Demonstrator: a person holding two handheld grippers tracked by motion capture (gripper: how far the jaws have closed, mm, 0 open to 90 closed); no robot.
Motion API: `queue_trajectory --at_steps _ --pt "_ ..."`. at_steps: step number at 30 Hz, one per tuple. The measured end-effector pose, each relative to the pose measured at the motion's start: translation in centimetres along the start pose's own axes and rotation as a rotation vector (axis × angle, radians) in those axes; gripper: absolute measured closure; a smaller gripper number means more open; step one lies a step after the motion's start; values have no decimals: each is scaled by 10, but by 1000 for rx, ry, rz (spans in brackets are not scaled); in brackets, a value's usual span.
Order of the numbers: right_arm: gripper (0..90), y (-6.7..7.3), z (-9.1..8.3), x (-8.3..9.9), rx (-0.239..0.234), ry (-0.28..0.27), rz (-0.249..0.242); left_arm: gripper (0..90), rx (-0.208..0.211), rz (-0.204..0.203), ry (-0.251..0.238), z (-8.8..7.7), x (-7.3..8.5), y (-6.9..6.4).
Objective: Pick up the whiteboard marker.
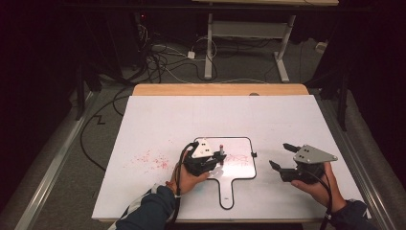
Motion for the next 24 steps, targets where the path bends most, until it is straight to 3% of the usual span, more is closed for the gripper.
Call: queue_trajectory --at_steps 9,14,17,20,24 --pt "249 0 1 3 6 19 -5 788 -15 -22 26 -28 16 20" --pt "249 -1 1 4 10 26 -8 787 -24 -53 23 -42 25 32" --pt "249 0 2 3 7 25 -7 788 -20 -57 15 -39 24 31" --pt "249 2 4 2 1 28 -14 788 12 -52 2 -28 18 25" --pt "249 5 5 1 -4 30 -23 788 48 -10 2 -14 10 8"
Point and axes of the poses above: each handheld gripper's, and its own axes: z roughly forward along the jaws, x roughly out of its underside, y roughly to its left, the point moved 6 cm from there along z, roughly forward along the jaws, and after that the axes turned 1 degree about x, right-handed, at the moved point
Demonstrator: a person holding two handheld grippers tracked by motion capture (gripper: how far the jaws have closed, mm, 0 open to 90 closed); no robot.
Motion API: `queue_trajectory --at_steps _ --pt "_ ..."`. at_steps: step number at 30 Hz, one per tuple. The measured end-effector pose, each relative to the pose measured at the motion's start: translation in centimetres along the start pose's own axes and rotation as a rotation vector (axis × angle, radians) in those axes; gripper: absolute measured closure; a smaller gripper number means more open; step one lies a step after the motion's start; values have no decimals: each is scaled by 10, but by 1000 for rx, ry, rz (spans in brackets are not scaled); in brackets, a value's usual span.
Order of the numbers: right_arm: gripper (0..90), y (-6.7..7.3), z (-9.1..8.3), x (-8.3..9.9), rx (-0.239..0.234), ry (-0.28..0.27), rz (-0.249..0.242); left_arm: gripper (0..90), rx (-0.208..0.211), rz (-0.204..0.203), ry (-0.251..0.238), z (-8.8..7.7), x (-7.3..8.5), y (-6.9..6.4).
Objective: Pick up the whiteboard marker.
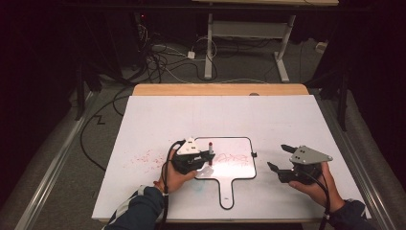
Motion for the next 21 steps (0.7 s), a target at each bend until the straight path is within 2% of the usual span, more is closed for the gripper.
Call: queue_trajectory --at_steps 3,5,8,12,15,18,21 --pt "248 1 1 1 -4 3 -2 789 10 30 5 4 -2 -8" --pt "247 1 1 2 -6 6 -5 789 11 37 12 2 -2 -7" --pt "248 0 -1 3 1 8 -6 789 -11 52 26 -7 3 -1" --pt "248 -2 -3 4 6 8 -4 788 -29 48 27 -26 15 7" --pt "248 -2 -3 4 5 10 -5 788 -33 41 13 -33 20 8" --pt "248 0 -2 3 1 13 -10 789 -32 29 -7 -28 18 7" --pt "247 1 -1 2 -4 13 -18 790 -14 47 -12 -14 11 -1"
Point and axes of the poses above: each handheld gripper's, and its own axes: z roughly forward along the jaws, x roughly out of its underside, y roughly to its left, the point moved 6 cm from there along z, roughly forward along the jaws, and after that the axes turned 1 degree about x, right-handed, at the moved point
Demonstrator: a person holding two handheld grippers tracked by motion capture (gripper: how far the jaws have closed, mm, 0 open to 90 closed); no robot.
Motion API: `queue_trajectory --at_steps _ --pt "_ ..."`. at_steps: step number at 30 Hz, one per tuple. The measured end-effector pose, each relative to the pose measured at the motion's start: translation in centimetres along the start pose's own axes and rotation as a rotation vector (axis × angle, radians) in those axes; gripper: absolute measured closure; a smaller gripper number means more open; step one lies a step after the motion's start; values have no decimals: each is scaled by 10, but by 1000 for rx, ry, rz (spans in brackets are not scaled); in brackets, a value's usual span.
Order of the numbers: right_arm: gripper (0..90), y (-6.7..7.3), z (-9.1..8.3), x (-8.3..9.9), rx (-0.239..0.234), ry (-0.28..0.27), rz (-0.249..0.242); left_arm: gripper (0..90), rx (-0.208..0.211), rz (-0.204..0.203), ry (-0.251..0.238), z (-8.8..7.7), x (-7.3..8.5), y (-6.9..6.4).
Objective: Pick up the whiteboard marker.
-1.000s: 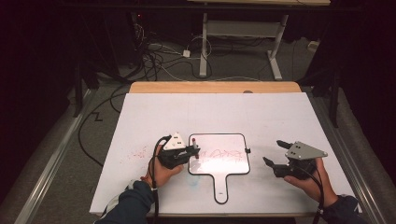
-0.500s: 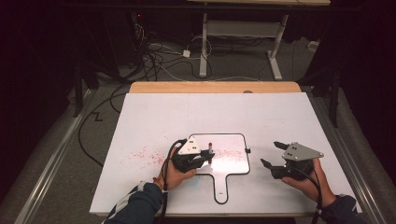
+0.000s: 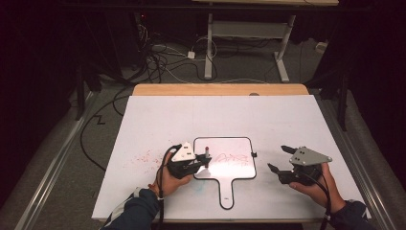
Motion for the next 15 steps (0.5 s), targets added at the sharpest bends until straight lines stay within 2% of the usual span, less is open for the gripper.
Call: queue_trajectory --at_steps 3,4,6,10,15 --pt "247 0 1 0 -3 0 -2 789 25 32 -3 16 -9 -12" --pt "247 0 1 0 -3 1 -2 790 45 39 -9 22 -13 -17" --pt "247 0 1 1 -4 3 -1 790 34 53 6 30 -19 -21" --pt "247 -3 0 2 1 2 0 789 60 73 14 51 -33 -31" --pt "247 -9 -1 5 17 5 15 789 85 81 21 79 -51 -39"
Point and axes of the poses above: each handheld gripper's, and its own axes: z roughly forward along the jaws, x roughly out of its underside, y roughly to its left, the point moved 6 cm from there along z, roughly forward along the jaws, and after that the axes turned 1 degree about x, right-handed, at the moved point
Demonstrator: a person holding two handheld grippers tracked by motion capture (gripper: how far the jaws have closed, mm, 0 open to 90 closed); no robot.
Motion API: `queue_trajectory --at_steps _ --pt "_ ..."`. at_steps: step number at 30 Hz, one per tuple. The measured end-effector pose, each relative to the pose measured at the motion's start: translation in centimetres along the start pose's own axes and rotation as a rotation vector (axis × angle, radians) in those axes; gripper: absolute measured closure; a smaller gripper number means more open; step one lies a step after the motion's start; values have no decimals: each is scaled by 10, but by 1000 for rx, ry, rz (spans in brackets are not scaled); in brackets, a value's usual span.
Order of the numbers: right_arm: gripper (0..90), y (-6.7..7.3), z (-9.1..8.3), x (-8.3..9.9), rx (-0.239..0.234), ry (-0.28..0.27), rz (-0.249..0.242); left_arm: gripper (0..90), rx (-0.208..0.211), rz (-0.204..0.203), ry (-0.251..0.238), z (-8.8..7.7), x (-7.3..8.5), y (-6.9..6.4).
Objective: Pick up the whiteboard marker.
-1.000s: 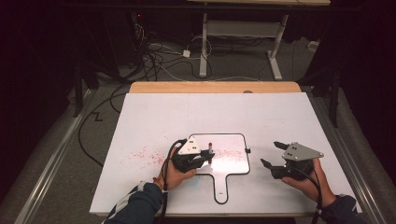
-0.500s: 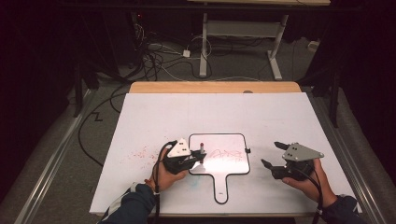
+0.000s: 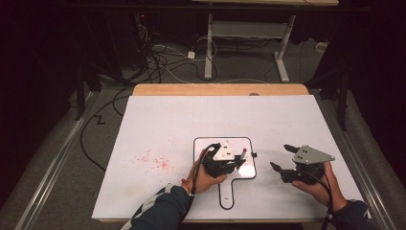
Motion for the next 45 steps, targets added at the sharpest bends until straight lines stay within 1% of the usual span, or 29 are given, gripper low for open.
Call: queue_trajectory --at_steps 4,5,8,10,12,13,15,16,20,22,24,26,28,30,33,36,39,42,45 --pt "247 -3 -1 2 4 -1 5 789 24 12 -6 17 -10 -9" --pt "247 -3 -1 2 6 -1 8 789 26 23 -3 19 -12 -11" --pt "247 -4 -2 3 6 1 7 789 31 28 6 20 -13 -11" --pt "247 -4 -2 4 8 4 5 789 28 31 11 17 -11 -9" --pt "247 -4 -2 5 13 7 0 789 18 22 10 11 -8 -4" --pt "247 -4 -3 5 16 8 0 789 8 22 12 8 -5 0" --pt "247 -5 -3 5 21 9 1 789 -10 4 10 0 0 8" --pt "249 -5 -4 4 29 0 -4 789 -16 -6 11 -4 2 12" --pt "250 -5 -5 1 42 -8 -13 789 -57 -5 26 -22 14 21" --pt "250 -5 -4 1 39 -7 -13 789 -70 -20 28 -30 19 26" --pt "250 -4 -2 2 37 6 -18 789 -78 -37 21 -36 23 29" --pt "250 -4 -2 2 35 7 -19 789 -78 -42 16 -37 24 29" --pt "250 -3 -1 1 31 7 -20 789 -77 -37 13 -33 22 26" --pt "250 -3 -1 1 29 7 -21 789 -60 -23 14 -26 17 21" --pt "250 -2 0 0 25 9 -29 789 -38 10 27 -14 8 11" --pt "250 -2 1 0 23 11 -28 789 -17 27 28 -2 0 4" --pt "249 -2 1 1 21 11 -29 789 -9 40 34 9 -7 -2" --pt "249 -3 0 2 25 9 -27 789 -4 70 48 19 -14 -6" --pt "250 -6 -2 3 31 7 -25 789 -2 77 58 28 -21 -5"
Point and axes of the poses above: each handheld gripper's, and its own axes: z roughly forward along the jaws, x roughly out of its underside, y roughly to its left, the point moved 6 cm from there along z, roughly forward along the jaws, and after that the axes turned 1 degree about x, right-handed, at the moved point
